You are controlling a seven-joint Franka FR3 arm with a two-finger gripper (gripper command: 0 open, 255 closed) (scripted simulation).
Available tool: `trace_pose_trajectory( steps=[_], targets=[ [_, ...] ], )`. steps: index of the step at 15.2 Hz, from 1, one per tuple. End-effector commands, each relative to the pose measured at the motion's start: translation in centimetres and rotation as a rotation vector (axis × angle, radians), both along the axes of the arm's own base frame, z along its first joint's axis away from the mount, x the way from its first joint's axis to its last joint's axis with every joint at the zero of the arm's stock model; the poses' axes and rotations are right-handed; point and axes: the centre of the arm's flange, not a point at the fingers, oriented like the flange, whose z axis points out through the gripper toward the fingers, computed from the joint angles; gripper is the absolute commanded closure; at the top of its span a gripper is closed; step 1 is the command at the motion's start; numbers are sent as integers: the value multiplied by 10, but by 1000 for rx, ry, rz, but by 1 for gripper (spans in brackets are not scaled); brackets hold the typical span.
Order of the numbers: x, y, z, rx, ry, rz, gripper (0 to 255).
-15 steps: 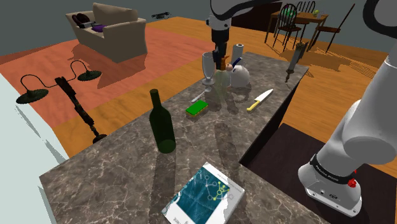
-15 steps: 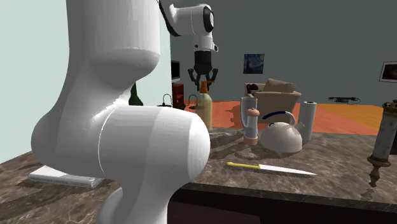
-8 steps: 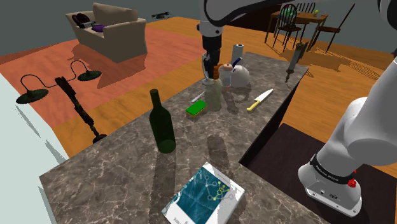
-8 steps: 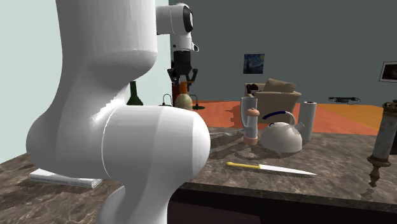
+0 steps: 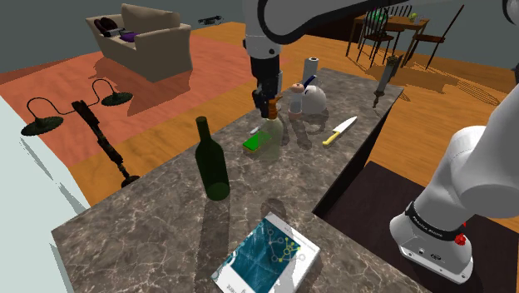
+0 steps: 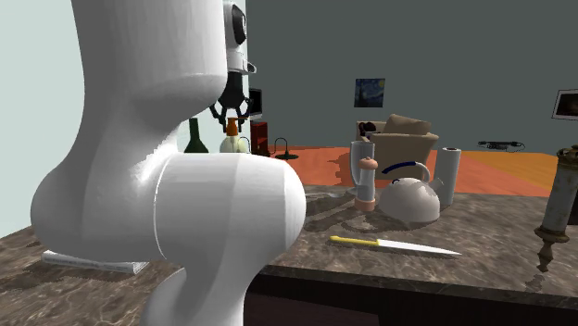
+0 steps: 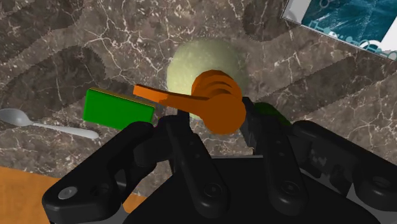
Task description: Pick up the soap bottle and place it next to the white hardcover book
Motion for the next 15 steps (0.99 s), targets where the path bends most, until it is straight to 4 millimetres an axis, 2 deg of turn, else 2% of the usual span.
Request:
trace_pose_trajectory(
  steps=[1, 15],
  targets=[
    [-12, 22, -3, 0, -1, -2, 255],
    [-84, 193, -2, 0, -1, -2, 255]
  ],
)
